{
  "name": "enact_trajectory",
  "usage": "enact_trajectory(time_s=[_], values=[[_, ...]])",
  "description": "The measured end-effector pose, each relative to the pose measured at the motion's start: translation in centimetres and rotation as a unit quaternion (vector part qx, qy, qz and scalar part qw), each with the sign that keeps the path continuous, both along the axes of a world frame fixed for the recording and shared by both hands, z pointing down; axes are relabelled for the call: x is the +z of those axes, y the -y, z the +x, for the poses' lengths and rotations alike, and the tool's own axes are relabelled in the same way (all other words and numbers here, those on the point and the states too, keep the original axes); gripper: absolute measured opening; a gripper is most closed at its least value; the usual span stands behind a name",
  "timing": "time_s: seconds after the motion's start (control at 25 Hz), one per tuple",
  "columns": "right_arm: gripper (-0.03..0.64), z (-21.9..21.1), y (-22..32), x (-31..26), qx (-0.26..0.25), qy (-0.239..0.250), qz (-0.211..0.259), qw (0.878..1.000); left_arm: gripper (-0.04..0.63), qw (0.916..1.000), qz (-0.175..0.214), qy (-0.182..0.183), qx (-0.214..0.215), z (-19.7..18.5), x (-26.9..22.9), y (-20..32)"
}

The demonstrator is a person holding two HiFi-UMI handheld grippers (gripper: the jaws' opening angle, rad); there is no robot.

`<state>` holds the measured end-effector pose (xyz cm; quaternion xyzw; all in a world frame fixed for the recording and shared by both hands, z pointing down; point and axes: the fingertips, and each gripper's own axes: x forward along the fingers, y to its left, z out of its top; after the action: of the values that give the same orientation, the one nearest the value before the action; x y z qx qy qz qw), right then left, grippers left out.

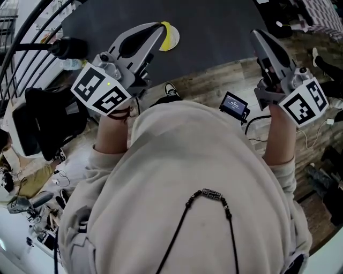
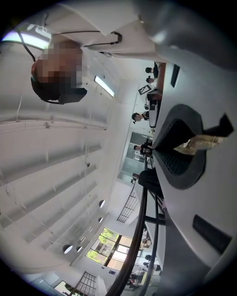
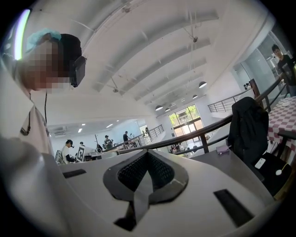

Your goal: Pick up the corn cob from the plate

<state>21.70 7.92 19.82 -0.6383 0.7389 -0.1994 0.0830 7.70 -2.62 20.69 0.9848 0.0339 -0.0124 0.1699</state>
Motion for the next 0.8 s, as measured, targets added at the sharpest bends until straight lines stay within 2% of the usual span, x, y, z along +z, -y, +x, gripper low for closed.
enact_trajectory(time_s=[0.28, 0.52, 0.8], values=[[0.014, 0.3, 1.3, -1.7, 0.012, -0.006, 0.002, 1.0, 0.005, 0.9999, 0.007, 0.002, 0.015, 0.1, -0.4, 1.2], [0.014, -2.0, 4.8, -2.3, 0.003, -0.021, 0.002, 1.0, 0.005, 0.9996, -0.005, -0.001, 0.029, -1.4, 0.2, 3.9], [0.014, -3.2, 6.7, -1.5, -0.008, -0.023, -0.021, 0.999, 0.005, 0.9971, -0.007, 0.006, 0.076, -1.3, 1.3, 2.8]])
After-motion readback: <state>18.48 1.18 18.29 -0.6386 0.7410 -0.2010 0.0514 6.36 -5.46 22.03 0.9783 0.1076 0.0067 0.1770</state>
